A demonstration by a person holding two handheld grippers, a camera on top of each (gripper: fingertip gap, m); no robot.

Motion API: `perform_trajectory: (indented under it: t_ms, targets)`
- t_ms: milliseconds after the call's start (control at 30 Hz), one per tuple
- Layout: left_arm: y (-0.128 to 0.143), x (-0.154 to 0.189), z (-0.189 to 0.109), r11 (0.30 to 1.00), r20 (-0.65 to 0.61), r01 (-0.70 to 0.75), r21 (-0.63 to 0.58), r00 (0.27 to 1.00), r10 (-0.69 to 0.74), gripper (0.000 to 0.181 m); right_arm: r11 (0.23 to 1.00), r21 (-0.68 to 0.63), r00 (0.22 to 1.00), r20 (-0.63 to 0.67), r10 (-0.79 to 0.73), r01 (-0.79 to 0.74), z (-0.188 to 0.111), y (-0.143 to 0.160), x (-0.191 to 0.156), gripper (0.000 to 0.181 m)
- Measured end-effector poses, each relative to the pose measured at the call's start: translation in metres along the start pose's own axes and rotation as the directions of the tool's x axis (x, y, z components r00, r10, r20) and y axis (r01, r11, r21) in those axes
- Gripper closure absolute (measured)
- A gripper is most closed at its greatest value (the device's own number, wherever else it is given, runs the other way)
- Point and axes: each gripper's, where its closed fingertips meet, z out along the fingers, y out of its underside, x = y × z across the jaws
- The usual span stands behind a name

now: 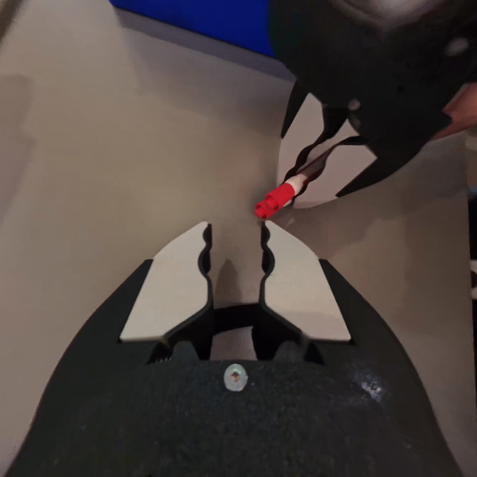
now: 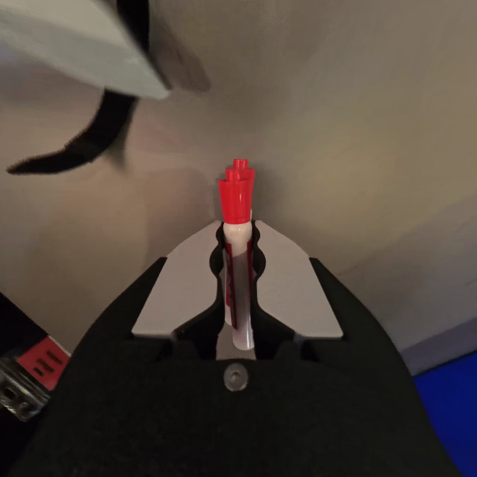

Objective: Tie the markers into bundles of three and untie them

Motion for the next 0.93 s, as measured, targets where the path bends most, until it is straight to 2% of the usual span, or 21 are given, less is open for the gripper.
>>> perform_trajectory:
  t_ms: [67,100,133,267,467,633,733,933]
  targets:
    - [-0.002,0.01,-0.015,0.992,0.078,0.06,0.108,0.995,-0.069,0.141,0.994,0.064,0.996,0.039,0.083,-0.085,-0.004,-0.011,0.0,0.164]
    - [-0.001,0.021,-0.019,0.985,0.072,0.088,0.146,0.992,-0.099,0.128,0.987,0.097,0.991,0.057,0.121,-0.126,-0.006,-0.017,0.0,0.164]
    - [0.003,0.029,-0.021,0.981,0.08,0.117,0.158,0.988,-0.13,0.115,0.977,0.13,0.984,0.077,0.16,-0.169,-0.007,-0.022,0.0,0.164]
    - [0.028,0.044,-0.023,0.973,0.199,0.207,0.104,0.954,-0.224,0.111,0.911,0.228,0.933,0.196,0.303,-0.344,-0.008,-0.041,-0.003,0.163]
    - [0.041,0.084,-0.001,0.923,0.102,0.384,0.005,0.918,-0.383,0.112,0.749,0.324,0.793,0.441,0.421,-0.578,-0.019,-0.068,-0.011,0.163]
    - [0.043,0.078,0.016,0.839,0.072,0.544,-0.014,0.838,-0.542,0.109,0.603,0.337,0.661,0.59,0.463,-0.723,-0.029,-0.082,-0.015,0.161]
    - [0.048,0.072,0.021,0.831,0.117,0.553,-0.059,0.831,-0.544,0.106,0.529,0.316,0.582,0.665,0.468,-0.788,-0.031,-0.087,-0.02,0.163]
    - [0.061,0.055,0.021,0.847,0.303,0.496,-0.191,0.85,-0.43,0.109,0.419,0.317,0.496,0.747,0.443,-0.851,-0.039,-0.094,-0.026,0.162]
